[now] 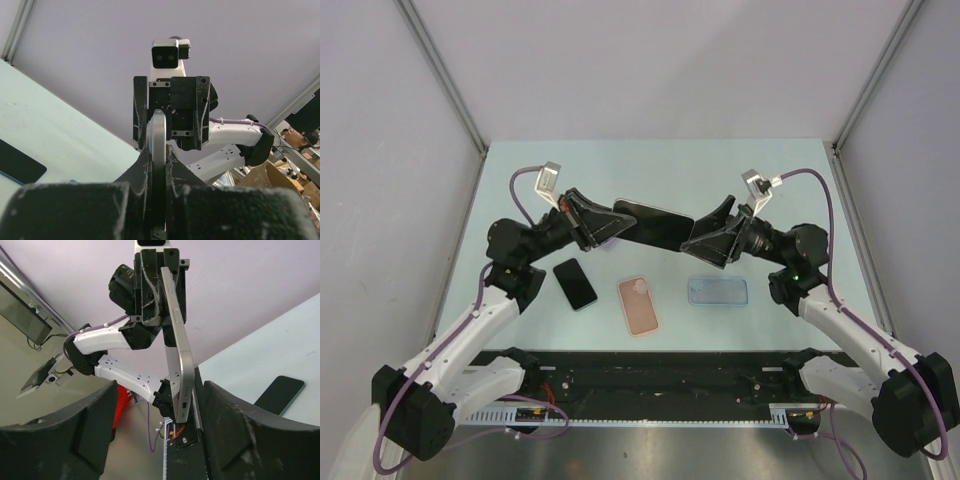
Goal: Put the phone into the phone case
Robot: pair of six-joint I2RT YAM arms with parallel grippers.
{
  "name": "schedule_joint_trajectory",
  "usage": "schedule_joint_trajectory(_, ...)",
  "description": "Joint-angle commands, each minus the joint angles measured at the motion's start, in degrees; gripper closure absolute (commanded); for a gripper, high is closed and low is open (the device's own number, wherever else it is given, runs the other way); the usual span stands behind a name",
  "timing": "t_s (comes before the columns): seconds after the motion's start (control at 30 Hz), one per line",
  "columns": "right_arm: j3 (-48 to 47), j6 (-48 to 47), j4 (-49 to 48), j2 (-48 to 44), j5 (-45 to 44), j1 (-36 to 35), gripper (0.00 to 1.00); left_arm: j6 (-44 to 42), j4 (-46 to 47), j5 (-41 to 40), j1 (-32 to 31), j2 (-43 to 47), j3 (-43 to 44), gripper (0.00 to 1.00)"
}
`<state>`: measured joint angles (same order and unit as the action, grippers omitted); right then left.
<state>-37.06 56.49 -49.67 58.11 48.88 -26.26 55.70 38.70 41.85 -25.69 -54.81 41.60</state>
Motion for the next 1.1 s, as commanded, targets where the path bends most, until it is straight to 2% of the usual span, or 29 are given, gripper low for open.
schedule_joint_trajectory(0.0, -0.12, 0.55, -2.72, -0.45, -2.03, -2.3, 0.34, 2.92, 6.65, 0.61, -0.23, -0.39, 0.14, 1.0)
schedule_joint_trajectory(0.17, -0.12, 0.81, -3.5, 1.3, -3.44, -4.41, 0.45, 3.27, 7.79, 0.17, -1.11, -0.83, -0.65, 1.0)
schedule_joint_trajectory(0.27, -0.12, 1.69, -3.5, 1.48, -4.67, -4.76, 0.57, 2.92, 7.88, 0.08, -1.2, -0.74, -1.0, 1.0)
schedule_joint_trajectory(0.37, -0.12, 1.78, -3.15, 1.31, -5.81, -5.03, 0.71, 2.74, 7.97, 0.43, -1.11, -0.74, -1.0, 1.0)
schedule_joint_trajectory(0.4, -0.12, 1.61, -2.37, 1.22, -6.16, -5.03, 0.8, 2.74, 7.97, 0.69, -1.2, -0.83, -1.0, 1.0)
schedule_joint_trajectory(0.47, -0.12, 1.43, -1.92, 1.22, -6.6, -5.03, 0.88, 2.83, 8.06, 1.31, -1.2, -0.83, -0.82, 1.0)
schedule_joint_trajectory(0.5, -0.12, 1.52, -1.83, 1.39, -6.61, -5.03, 0.97, 2.83, 8.06, 1.48, -1.2, -0.74, -1.0, 0.99)
schedule_joint_trajectory(0.53, -0.12, 1.52, -1.83, 1.4, -6.61, -5.03, 1.0, 2.66, 8.06, 1.48, -1.2, -0.65, -1.09, 0.99)
schedule_joint_trajectory(0.67, -0.12, 1.08, -0.7, 1.22, -6.96, -5.03, 1.0, 1.43, 7.97, 1.83, -1.29, -0.21, -1.53, 0.97)
schedule_joint_trajectory(0.77, -0.38, -1.1, 4.12, 0.08, -9.15, -4.94, 1.0, 0.46, 7.97, 2.54, -1.11, -0.65, -1.09, 0.81)
schedule_joint_trajectory(0.8, -0.47, -1.81, 5.27, -0.27, -9.5, -4.68, 1.0, 0.29, 7.97, 2.89, -1.2, -1.17, -0.91, 0.63)
schedule_joint_trajectory(0.87, -0.65, -2.35, 7.99, -0.8, -10.65, -4.06, 1.0, 0.02, 7.97, 3.07, -1.2, -1.53, -0.82, 0.44)
schedule_joint_trajectory(1.07, -0.65, -2.0, 13.53, -2.73, -9.24, 2.26, 1.0, -1.03, 6.13, 0.7, -1.2, -3.11, -1.97, 0.29)
